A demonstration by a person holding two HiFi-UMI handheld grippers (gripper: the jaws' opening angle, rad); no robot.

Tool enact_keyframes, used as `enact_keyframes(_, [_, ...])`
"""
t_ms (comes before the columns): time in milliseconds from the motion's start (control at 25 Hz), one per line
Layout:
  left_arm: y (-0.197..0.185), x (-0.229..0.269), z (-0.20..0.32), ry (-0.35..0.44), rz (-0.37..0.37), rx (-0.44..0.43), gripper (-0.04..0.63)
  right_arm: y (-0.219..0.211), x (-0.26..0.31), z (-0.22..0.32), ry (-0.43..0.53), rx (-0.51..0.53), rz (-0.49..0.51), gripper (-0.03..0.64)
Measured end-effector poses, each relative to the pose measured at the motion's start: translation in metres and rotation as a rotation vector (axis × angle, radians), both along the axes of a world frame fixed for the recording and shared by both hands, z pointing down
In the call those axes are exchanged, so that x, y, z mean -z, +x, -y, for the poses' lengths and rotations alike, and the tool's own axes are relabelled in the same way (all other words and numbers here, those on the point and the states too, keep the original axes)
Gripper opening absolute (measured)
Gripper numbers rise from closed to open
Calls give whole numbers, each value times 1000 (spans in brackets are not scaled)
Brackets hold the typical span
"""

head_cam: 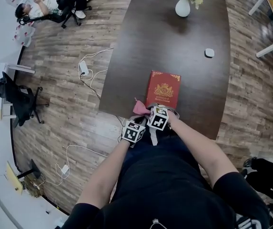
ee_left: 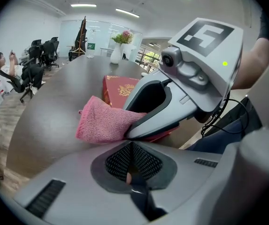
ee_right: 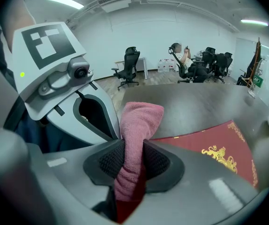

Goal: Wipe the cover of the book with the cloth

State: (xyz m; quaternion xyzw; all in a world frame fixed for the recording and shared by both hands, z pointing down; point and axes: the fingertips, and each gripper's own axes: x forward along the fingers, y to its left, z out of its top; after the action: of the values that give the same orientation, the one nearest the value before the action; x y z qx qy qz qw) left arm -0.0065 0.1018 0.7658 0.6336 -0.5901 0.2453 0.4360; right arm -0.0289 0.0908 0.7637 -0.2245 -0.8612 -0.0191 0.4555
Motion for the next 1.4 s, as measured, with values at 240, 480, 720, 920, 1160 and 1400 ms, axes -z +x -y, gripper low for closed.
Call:
enact_keyframes(240, [2,-5,-1,-16,-2,-36,-5,10,-4,3,16,11,-3,112])
enact_keyframes(480, [1,-5,-2,-19,-9,-12,-5,19,-5,9,26,-3,-9,112])
enact_keyframes(720, [1,-4,-2,-28,10,-26,-5,28,-7,14,31,-30,-12,112])
enact_keyframes(920, [1,-5,-2,-28,14,-23,-5,34,-7,17,34,-36,-14,112])
enact_keyframes(1160, [-1,-5,-2,-29,12,-22,-5,40,-7,21,38,-47,-14,112])
enact_keyframes(1400, [-1,-7,-3,-32,17,-30,-5,49,-8,24,42,-55,-18,112])
